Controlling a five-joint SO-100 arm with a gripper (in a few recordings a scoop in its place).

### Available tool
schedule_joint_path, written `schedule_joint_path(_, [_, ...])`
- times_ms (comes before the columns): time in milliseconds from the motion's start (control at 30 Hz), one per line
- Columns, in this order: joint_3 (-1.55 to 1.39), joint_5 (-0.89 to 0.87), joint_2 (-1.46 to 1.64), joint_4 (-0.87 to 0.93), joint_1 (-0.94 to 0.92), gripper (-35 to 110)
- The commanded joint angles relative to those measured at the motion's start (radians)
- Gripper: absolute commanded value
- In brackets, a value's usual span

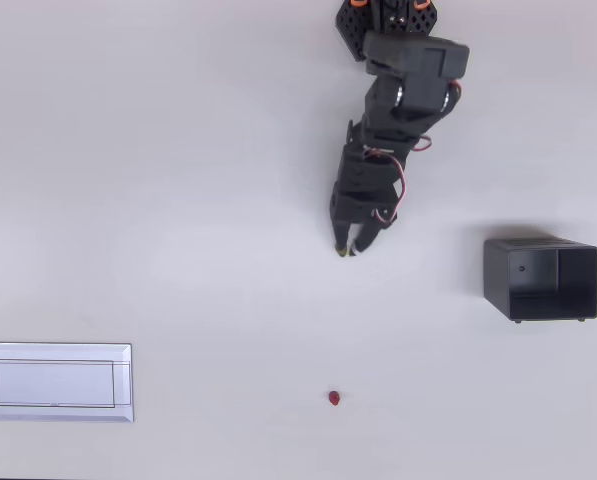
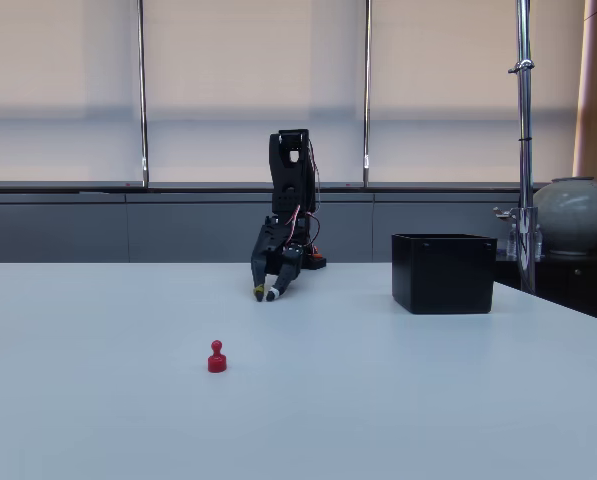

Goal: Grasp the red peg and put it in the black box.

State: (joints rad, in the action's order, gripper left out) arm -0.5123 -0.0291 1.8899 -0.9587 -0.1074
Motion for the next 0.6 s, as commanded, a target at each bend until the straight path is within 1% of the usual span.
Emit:
schedule_joint_path(0, [-0.097,0.018,0.072,-0.054,0.005,20])
schedule_joint_path(67, [-0.146,0.025,0.114,-0.071,0.003,24])
schedule_joint_path(300, [-0.319,0.04,0.276,-0.156,-0.002,24])
schedule_joint_path(567, [-0.515,0.089,0.407,-0.167,-0.008,24])
